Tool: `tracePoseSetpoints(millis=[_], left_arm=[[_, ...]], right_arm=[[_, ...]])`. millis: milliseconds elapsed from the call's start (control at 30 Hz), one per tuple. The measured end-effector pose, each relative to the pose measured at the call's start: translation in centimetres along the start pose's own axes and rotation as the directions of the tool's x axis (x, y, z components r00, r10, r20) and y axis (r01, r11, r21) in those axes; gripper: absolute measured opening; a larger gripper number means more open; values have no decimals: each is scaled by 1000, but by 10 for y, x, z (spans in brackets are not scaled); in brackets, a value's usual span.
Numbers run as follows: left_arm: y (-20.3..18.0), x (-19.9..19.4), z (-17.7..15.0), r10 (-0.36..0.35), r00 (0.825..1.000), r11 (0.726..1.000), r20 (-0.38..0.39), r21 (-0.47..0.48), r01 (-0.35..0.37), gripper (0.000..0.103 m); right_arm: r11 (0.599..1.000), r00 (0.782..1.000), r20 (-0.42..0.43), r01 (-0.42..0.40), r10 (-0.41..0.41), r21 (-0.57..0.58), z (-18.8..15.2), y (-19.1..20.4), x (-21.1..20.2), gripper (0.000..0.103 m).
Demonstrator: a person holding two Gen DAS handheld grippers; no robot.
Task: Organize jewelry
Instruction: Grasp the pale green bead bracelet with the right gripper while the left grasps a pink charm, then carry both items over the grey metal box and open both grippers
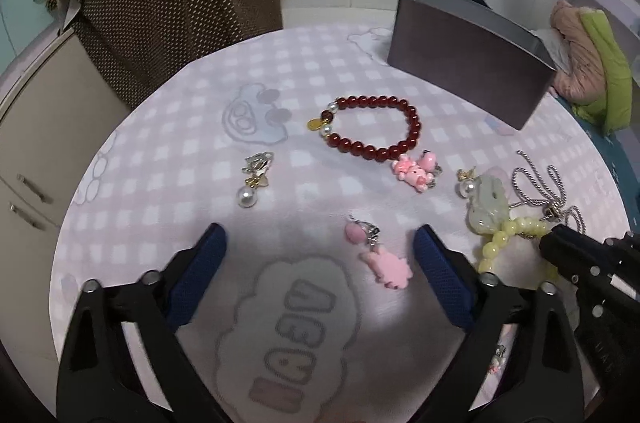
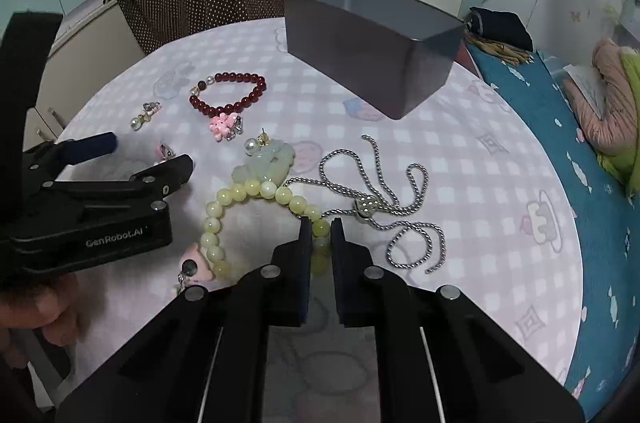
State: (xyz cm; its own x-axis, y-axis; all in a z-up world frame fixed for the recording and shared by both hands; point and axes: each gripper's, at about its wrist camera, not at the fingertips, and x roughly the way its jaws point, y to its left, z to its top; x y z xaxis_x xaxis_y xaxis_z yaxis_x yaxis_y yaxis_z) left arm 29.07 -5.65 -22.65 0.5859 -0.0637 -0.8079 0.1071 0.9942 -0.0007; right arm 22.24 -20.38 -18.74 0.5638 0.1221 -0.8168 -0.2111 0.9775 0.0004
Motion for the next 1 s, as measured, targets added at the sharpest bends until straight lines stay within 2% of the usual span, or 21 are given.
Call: tracePoseSetpoints(millis=[33, 100, 133, 200, 233, 300, 700, 900, 1000], left_arm=[[0, -3, 0, -6, 1000, 1000, 11, 5, 6, 71], [3, -6, -1, -14, 1000, 1000, 20, 9, 14, 46], [4, -7, -1, -18, 1000, 1000, 20, 9, 18, 41], [13, -10, -2, -47, 999, 999, 16, -13, 48, 16], [17, -11, -2, -71, 997, 997, 12, -28, 71, 11], [26, -14, -4, -113, 994, 992, 3, -53, 113, 11], [29, -52, -1, -120, 989, 993, 82, -3, 121, 11], [25, -87, 21, -163, 972, 987, 166, 24, 162, 11], [13, -105, 46, -186, 956, 982, 226, 70, 175, 11]], right_arm=[[1000, 1000, 7, -2, 2, 3, 0, -1, -3, 8], [1000, 1000, 21, -6, 6, 3, 1, -2, -8, 8], [1000, 1000, 26, -8, 8, 2, 2, -2, -10, 8], [1000, 999, 38, -13, 13, 0, 4, -2, -15, 8], [1000, 999, 46, -18, 18, -2, 5, -1, -18, 8], [1000, 998, 57, -24, 24, -5, 7, 0, -22, 8], [999, 992, 120, -29, 33, -36, 19, 6, -49, 8], [998, 982, 185, -18, 28, -58, 36, 5, -73, 8], [997, 973, 229, -13, 29, -70, 54, 2, -86, 8]])
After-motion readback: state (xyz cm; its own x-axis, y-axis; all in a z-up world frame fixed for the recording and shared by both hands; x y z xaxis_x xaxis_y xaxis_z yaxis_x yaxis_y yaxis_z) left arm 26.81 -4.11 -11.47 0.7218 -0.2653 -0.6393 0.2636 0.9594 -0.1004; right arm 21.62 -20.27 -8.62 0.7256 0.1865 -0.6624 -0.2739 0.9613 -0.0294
